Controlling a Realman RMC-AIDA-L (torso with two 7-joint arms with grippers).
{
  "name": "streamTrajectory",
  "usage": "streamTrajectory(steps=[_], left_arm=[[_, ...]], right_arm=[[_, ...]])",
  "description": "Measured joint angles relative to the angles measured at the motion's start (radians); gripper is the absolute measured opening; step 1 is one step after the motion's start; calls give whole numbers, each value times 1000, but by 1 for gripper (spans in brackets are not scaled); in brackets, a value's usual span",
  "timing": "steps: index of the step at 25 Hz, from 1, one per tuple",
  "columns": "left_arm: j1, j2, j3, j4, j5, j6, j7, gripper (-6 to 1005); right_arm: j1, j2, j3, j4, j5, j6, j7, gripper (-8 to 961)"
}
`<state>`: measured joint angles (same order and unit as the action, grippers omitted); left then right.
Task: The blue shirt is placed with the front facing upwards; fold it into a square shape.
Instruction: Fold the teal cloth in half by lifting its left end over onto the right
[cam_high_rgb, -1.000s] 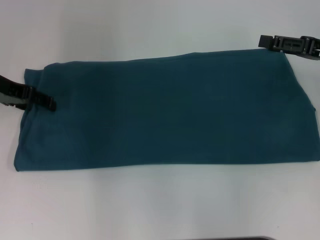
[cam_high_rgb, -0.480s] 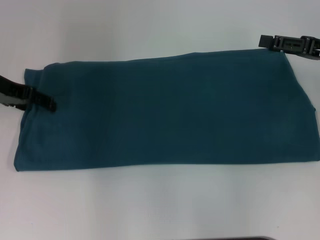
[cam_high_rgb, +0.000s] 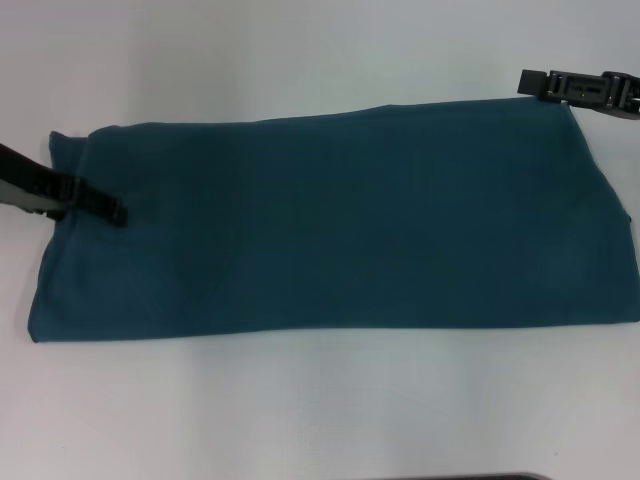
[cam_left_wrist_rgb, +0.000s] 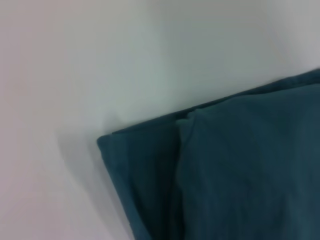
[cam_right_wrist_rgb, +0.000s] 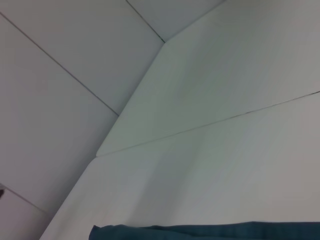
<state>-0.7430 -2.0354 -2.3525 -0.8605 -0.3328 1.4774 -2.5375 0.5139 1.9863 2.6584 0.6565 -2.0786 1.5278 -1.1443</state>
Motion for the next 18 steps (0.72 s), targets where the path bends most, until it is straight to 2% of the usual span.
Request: streamTrajectory(steps=[7, 18], left_arm=[[-7, -11, 4, -7, 1, 5, 0, 873], [-10, -8, 4, -11, 3, 9, 0, 873]], right_arm=[[0, 0, 0, 0, 0, 0, 0, 717], [0, 0, 0, 0, 0, 0, 0, 717]])
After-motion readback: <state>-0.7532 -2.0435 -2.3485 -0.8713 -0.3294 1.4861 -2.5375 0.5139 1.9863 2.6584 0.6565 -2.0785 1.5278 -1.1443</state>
